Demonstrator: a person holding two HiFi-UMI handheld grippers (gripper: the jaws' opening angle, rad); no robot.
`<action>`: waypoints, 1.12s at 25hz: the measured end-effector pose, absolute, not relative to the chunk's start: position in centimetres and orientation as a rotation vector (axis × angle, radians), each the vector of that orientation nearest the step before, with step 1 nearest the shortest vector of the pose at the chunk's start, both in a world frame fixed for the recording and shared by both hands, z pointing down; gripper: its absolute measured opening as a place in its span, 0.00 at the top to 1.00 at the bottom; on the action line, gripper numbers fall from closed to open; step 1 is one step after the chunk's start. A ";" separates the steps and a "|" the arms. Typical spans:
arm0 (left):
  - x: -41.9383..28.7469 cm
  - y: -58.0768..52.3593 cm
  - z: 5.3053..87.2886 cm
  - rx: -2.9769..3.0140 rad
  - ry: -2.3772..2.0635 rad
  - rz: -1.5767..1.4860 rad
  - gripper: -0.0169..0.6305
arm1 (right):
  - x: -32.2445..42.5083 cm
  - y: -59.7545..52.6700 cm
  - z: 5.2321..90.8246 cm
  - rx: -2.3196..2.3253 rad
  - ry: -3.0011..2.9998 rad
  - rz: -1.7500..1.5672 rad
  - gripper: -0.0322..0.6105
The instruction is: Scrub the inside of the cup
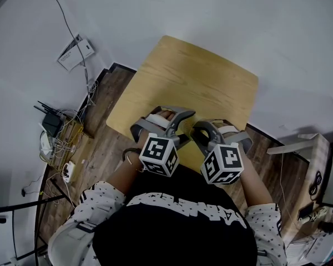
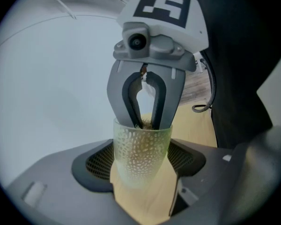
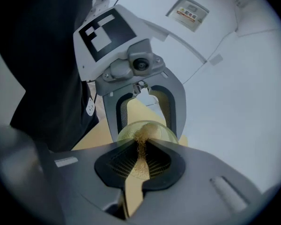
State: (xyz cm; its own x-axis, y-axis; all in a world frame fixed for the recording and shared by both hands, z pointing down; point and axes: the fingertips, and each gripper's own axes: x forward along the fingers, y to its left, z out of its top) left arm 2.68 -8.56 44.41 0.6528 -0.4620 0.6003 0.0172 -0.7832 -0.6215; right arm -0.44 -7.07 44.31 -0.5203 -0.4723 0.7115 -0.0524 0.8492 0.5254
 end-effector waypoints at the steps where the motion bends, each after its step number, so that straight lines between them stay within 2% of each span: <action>1: 2.7 -8.6 44.5 -2.281 0.343 -1.049 0.42 | -0.4 -7.1 44.4 0.369 -2.036 -0.614 0.87; 11: 3.2 -8.2 44.6 -2.331 0.305 -1.040 0.42 | 0.3 -6.5 45.0 0.160 -1.820 -0.954 0.87; 20: 3.3 -8.8 44.2 -2.267 0.339 -1.064 0.43 | 0.7 -7.4 44.9 0.259 -1.884 -0.807 0.87; 28: 3.5 -8.6 44.7 -2.210 0.313 -1.103 0.43 | 0.8 -7.2 45.3 0.318 -2.044 -0.541 0.87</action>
